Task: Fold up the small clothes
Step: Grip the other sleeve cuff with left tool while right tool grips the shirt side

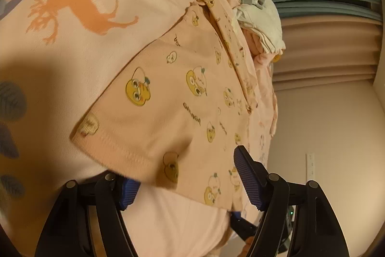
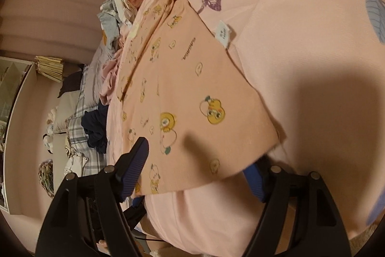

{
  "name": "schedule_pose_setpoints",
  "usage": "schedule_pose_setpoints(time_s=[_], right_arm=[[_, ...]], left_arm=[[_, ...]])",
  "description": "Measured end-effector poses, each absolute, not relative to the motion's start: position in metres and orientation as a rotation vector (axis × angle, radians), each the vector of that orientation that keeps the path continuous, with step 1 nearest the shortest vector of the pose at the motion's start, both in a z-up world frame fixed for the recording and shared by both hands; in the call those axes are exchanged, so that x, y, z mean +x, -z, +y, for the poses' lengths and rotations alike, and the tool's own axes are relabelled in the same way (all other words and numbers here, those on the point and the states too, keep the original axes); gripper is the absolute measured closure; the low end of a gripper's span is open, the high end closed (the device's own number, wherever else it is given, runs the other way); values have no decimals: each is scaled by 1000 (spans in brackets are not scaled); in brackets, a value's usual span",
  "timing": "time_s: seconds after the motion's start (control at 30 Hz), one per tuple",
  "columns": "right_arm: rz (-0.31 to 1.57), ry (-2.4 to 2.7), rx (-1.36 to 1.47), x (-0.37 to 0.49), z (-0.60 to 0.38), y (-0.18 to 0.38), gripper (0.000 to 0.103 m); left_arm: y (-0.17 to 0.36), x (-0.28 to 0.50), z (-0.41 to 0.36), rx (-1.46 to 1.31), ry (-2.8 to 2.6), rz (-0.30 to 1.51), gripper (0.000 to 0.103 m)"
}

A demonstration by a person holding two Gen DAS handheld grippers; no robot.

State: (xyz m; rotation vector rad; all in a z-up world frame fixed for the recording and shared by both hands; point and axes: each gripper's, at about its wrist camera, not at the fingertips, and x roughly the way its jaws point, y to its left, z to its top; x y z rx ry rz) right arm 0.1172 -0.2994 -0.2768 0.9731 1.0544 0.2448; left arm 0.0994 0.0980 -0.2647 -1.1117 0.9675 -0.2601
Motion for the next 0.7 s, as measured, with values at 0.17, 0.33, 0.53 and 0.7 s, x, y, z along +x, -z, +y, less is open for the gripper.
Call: schedule_pose_setpoints(time_s=[0.17, 0.33, 0.53, 0.7], right_arm=[[1018, -248, 923, 123, -295, 276, 28], [990, -217, 800, 121, -289, 276, 48], [989, -140, 900, 120, -314, 300, 103], [988, -178, 949, 117, -321, 304, 103]], left_arm=[[263, 108, 93, -1054, 227, 939, 37], [273, 112, 94, -1013, 154, 933, 88], [293, 113, 107, -1153, 171, 938, 96], [282, 118, 96, -1023, 135, 937, 96]])
